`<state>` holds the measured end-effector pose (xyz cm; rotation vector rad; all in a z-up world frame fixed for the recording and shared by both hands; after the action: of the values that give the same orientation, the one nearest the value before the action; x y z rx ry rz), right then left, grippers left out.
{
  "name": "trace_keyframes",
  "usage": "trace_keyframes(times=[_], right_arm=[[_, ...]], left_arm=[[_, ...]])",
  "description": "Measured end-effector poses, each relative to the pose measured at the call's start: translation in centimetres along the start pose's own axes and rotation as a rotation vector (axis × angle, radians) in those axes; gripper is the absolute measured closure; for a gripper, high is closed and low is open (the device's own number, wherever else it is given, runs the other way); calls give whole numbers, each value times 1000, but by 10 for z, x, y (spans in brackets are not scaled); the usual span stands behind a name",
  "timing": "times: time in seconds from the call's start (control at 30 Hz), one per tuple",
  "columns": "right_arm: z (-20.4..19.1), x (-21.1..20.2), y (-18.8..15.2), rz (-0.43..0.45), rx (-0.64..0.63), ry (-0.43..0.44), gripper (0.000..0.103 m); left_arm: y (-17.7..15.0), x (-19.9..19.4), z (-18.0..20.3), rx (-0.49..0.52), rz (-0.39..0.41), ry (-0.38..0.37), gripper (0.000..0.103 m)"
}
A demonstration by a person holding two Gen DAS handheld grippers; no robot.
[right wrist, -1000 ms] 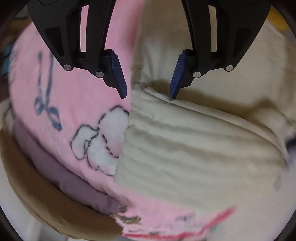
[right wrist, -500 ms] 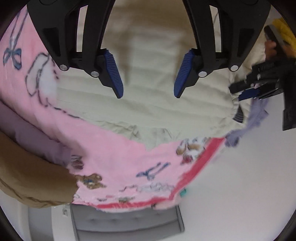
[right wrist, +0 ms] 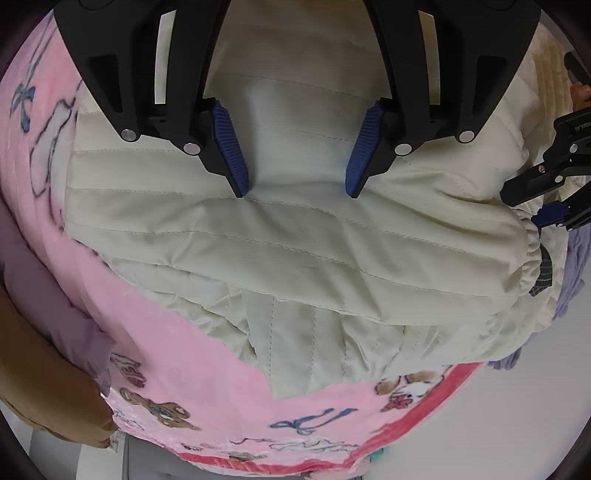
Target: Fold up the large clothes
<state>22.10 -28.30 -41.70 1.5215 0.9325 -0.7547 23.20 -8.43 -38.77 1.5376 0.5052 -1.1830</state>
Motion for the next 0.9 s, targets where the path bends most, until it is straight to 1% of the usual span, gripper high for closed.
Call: trace_keyframes(times=[0.03, 0.07, 0.17, 0.23, 0.27, 0.3, 0.4, 0.47, 0.5, 0.57, 0.63, 0.7, 0.8, 0.87, 0.9], right_arm=[[3, 1, 1, -9, 16, -12, 40], [7, 2, 2, -26, 50, -8, 35], [9, -7, 8, -57, 86, -4, 35], [4, -22, 11, -36, 69, -13, 38], [2, -28, 11, -23, 67, -5, 38], [-1, -37, 10, -6, 69, 22, 39], [-9, -51, 2, 11, 74, 57, 39], [-15, -59, -4, 35, 80, 81, 39], [-21, -62, -9, 41, 80, 113, 39], [-31, -64, -17, 51, 67, 136, 39], [-41, -60, -25, 41, 35, 140, 39], [-49, -49, -33, 5, -4, 100, 39], [-50, -34, -36, -8, -23, 85, 37], [-48, -24, -37, -19, -14, 85, 36], [-48, -22, -36, -20, -12, 86, 36]], left_arm=[[0, 1, 0, 1, 0, 2, 46], [0, 1, 1, 4, -2, 5, 46], [5, -8, 2, 4, -5, 11, 45], [9, -23, 0, -19, 11, -7, 44], [10, -29, -1, -27, 26, -13, 41], [11, -38, -2, -33, 52, -15, 40], [8, -55, -2, -50, 103, -26, 38], [4, -62, 0, -57, 126, -31, 38], [1, -64, 2, -52, 132, -36, 38], [-6, -66, 8, -29, 138, -32, 38], [-14, -60, 16, 20, 109, -22, 37], [-22, -48, 19, 40, 64, -5, 37], [-30, -29, 12, 1, 10, -12, 37], [-31, -22, 10, -6, 3, -18, 36], [-32, -21, 11, 15, 13, -4, 36]])
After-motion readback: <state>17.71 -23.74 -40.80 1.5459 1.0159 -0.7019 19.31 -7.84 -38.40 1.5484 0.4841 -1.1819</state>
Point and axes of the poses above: each gripper's, at about its wrist camera, not at the fingertips, and x roughly the way its jaws point, z to its right, y to its top, the point moved 4 cm from there along x, roughly the way its jaws point, and after that the axes turned 7 degrees about y, right-handed, at the moved point
